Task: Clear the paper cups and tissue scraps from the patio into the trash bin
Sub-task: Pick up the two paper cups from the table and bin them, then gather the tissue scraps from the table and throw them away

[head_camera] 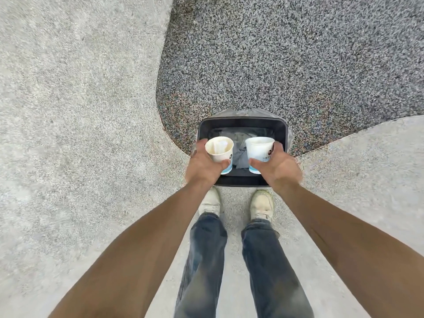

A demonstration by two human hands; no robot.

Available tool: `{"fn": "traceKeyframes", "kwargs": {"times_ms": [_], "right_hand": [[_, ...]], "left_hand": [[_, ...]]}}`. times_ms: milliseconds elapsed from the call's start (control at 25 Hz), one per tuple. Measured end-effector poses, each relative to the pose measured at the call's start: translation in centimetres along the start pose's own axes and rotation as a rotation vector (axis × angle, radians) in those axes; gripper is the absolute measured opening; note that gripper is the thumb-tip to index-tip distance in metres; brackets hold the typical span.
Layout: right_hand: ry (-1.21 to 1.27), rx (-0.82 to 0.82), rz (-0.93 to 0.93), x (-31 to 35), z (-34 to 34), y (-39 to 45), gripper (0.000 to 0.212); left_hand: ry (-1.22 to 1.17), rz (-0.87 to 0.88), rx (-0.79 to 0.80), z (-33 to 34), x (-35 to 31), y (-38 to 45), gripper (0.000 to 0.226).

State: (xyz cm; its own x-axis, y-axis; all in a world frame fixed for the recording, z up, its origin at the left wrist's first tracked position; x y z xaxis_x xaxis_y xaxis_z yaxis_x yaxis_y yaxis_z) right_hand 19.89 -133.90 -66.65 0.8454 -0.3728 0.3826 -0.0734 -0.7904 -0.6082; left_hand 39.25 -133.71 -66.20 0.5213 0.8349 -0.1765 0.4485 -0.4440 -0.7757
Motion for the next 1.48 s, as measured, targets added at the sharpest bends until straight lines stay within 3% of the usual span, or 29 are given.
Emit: {"fn": "traceKeyframes", "kwargs": {"times_ms": [280,520,680,960,1200,1480], "right_hand": [[0.017,0.008,0.008,0.4,0.3,0.6,0.073],[0.107,-0.038,-0.153,1.8,-3.6,-2.3,0.075],[0.022,-0.103,-0.3,4.5,-10.7,-6.4,0.08],[-0.129,-0.302,-0.502,10.7,-31.6,-18.9,0.083],[-0.229,-0.61,-0.519,12.9,-45.9,-28.8,0.09],[-0.291,-0.887,-0.423,10.4,-52.1,-39.1,0.089]], "left_hand": [[0.079,-0.017,-0.003,0.6,-0.9,-0.5,0.083],[-0.039,0.054,0.011,-3.1,-1.9,-4.0,0.078],[0.001,0.274,0.011,-8.2,-4.5,-10.2,0.079],[0.122,0.595,-0.112,-21.7,-12.7,-28.2,0.091],[0.242,0.947,-0.222,-29.7,-19.9,-40.1,0.096],[0.336,1.344,-0.347,-33.1,-24.0,-48.9,0.095]]}}
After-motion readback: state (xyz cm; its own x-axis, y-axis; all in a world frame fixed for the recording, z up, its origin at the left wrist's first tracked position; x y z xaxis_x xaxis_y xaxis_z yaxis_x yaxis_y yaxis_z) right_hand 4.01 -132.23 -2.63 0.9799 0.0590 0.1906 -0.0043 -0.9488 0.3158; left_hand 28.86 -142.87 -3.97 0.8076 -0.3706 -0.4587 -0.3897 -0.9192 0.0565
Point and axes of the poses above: each hand's wrist, its own y-axis towards the middle knuckle, its own z-axis out of the palm, x = y × z, the point moved 2 cm from there along y, towards the middle knuckle, and after that the axes turned 14 degrees about -z, right-handed, at the moved point
